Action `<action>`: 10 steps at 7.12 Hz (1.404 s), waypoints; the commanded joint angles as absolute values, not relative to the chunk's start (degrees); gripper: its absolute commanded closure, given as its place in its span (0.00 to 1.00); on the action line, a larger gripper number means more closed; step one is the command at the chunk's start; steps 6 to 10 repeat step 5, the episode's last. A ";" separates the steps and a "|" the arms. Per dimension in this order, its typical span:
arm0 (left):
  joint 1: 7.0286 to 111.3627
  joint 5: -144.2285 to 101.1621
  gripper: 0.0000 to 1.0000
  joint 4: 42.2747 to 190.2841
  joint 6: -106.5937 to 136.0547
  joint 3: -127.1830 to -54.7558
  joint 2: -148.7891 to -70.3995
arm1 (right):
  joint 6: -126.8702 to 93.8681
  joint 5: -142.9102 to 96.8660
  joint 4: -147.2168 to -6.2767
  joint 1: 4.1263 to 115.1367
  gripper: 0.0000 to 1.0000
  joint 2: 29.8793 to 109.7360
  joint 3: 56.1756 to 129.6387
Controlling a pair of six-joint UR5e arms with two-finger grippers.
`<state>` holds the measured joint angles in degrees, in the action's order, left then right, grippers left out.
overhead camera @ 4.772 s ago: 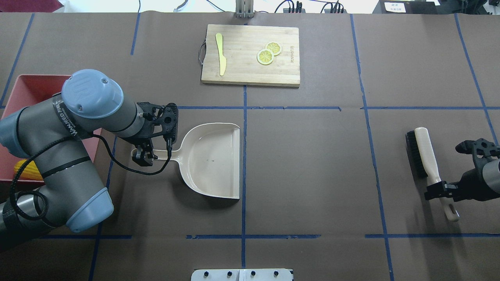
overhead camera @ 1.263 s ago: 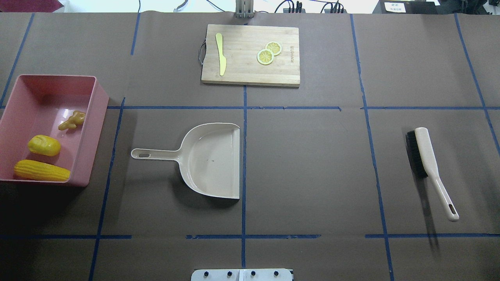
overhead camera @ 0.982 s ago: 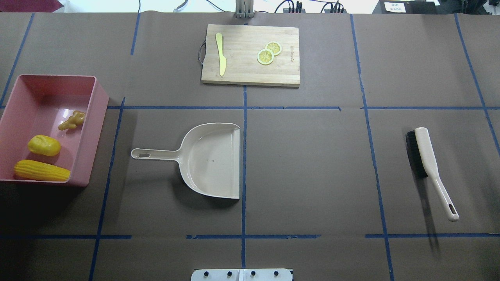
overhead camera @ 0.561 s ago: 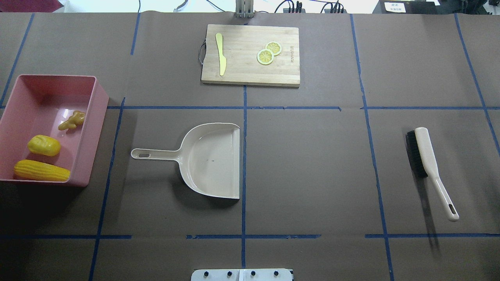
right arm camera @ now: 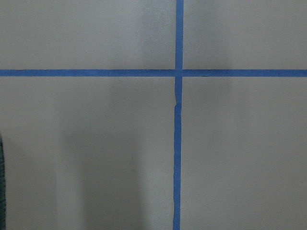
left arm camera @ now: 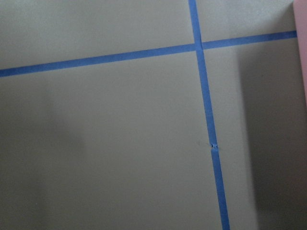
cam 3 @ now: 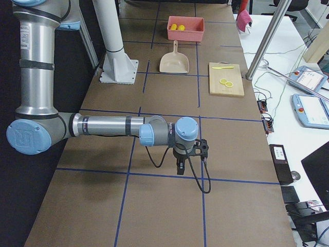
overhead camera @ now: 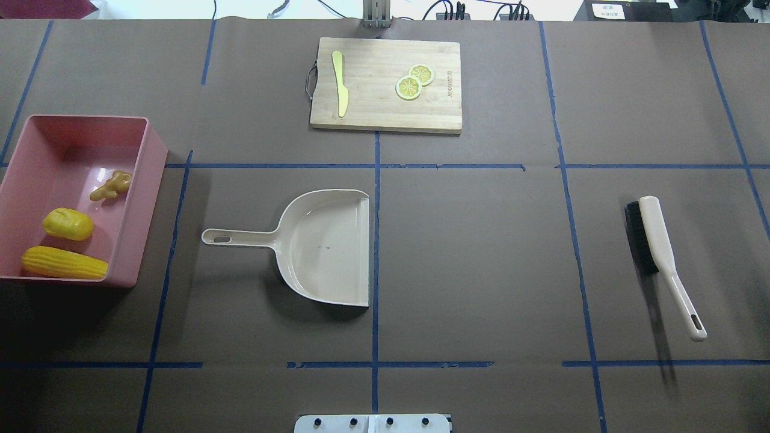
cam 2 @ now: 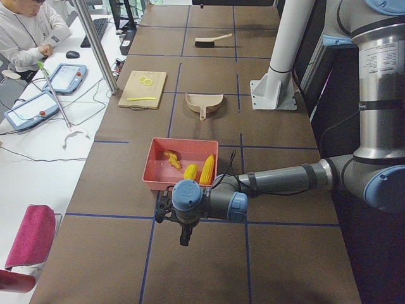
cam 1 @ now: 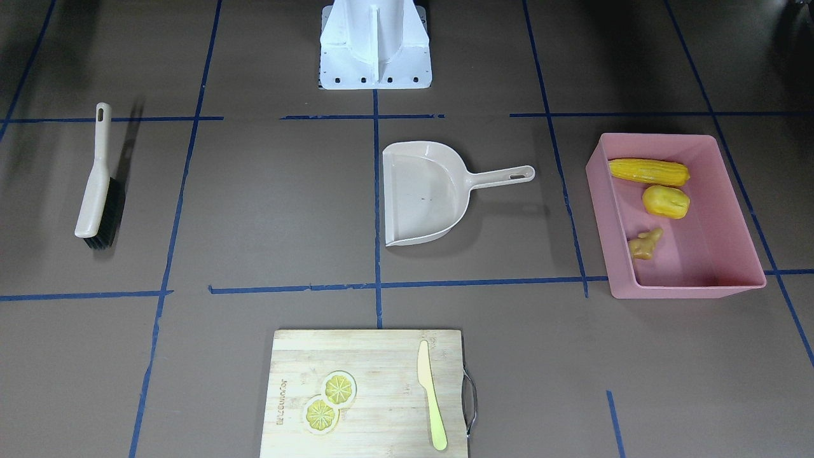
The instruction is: Sweep and dump trash into bin
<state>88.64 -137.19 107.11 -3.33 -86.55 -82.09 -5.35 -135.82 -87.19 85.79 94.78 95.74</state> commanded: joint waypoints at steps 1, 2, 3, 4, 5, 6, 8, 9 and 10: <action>88.59 -137.20 0.00 105.22 -3.34 -87.18 -82.87 | -5.54 -135.88 -87.19 85.87 0.00 94.49 95.80; 88.59 -137.20 0.00 103.47 -3.34 -88.93 -82.97 | -5.62 -135.88 -87.19 85.78 0.00 94.66 95.89; 88.42 -137.02 0.00 102.32 -3.25 -89.90 -83.14 | -5.62 -135.97 -87.19 85.87 0.00 94.66 95.89; 88.50 -137.02 0.00 101.61 -3.34 -90.00 -83.93 | -5.62 -135.97 -87.19 85.78 0.00 94.66 95.89; 88.42 -137.11 0.00 101.60 -3.34 -90.87 -84.46 | -5.71 -135.97 -87.19 85.87 0.00 94.57 95.98; 88.42 -137.11 0.00 101.60 -3.34 -90.87 -84.46 | -5.71 -135.97 -87.19 85.87 0.00 94.57 95.98; 88.42 -137.11 0.00 101.60 -3.34 -90.87 -84.46 | -5.71 -135.97 -87.19 85.87 0.00 94.57 95.98; 88.42 -137.11 0.00 101.60 -3.34 -90.87 -84.46 | -5.71 -135.97 -87.19 85.87 0.00 94.57 95.98; 88.42 -137.11 0.00 101.60 -3.34 -90.87 -84.46 | -5.71 -135.97 -87.19 85.87 0.00 94.57 95.98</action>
